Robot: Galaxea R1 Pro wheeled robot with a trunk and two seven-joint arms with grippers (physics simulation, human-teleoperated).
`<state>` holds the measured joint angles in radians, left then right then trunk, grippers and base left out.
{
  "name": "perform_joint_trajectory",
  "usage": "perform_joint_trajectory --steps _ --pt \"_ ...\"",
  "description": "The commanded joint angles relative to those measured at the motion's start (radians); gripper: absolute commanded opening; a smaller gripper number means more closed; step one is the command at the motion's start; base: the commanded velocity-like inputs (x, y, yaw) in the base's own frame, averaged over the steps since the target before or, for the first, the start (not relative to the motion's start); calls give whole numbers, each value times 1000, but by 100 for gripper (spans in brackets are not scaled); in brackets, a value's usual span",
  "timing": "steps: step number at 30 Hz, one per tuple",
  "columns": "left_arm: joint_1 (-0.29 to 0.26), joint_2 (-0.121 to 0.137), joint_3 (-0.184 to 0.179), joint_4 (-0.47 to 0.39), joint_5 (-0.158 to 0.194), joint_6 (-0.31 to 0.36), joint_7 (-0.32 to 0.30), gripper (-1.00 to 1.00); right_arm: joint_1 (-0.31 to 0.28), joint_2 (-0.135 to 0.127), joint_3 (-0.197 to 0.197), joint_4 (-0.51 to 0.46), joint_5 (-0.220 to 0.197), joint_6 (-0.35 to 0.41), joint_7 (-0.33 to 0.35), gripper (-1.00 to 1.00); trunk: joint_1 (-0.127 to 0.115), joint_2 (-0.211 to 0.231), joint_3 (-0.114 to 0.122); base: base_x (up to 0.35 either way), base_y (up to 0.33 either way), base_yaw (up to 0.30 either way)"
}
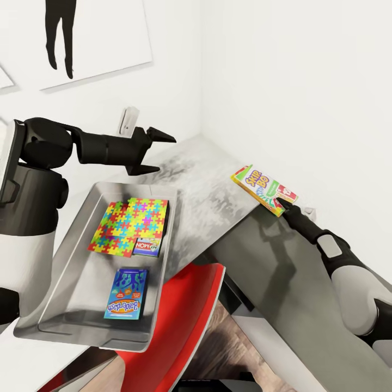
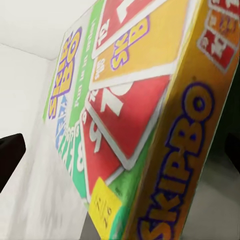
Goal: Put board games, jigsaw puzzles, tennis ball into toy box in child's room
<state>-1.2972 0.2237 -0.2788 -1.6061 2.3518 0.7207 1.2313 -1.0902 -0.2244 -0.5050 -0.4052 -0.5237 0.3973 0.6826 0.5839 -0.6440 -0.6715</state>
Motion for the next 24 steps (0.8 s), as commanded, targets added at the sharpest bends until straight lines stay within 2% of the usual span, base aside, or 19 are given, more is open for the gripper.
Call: perform_joint_trajectory --steps 1,22,23,24 --pt "-1 0 0 0 4 6 6 100 -1 0 -4 1 -6 8 2 100 0 -1 -1 0 0 0" --pt "-2 0 -8 0 4 5 6 100 -10 11 -2 9 -6 13 2 100 0 -1 -1 0 0 0" --pt "-2 0 -8 0 4 5 6 100 -10 12 -2 11 -5 14 2 -100 0 -1 -1 0 0 0" --pt "-2 0 -8 0 4 5 6 100 -11 12 -1 14 -5 14 2 -100 0 -1 -1 0 0 0"
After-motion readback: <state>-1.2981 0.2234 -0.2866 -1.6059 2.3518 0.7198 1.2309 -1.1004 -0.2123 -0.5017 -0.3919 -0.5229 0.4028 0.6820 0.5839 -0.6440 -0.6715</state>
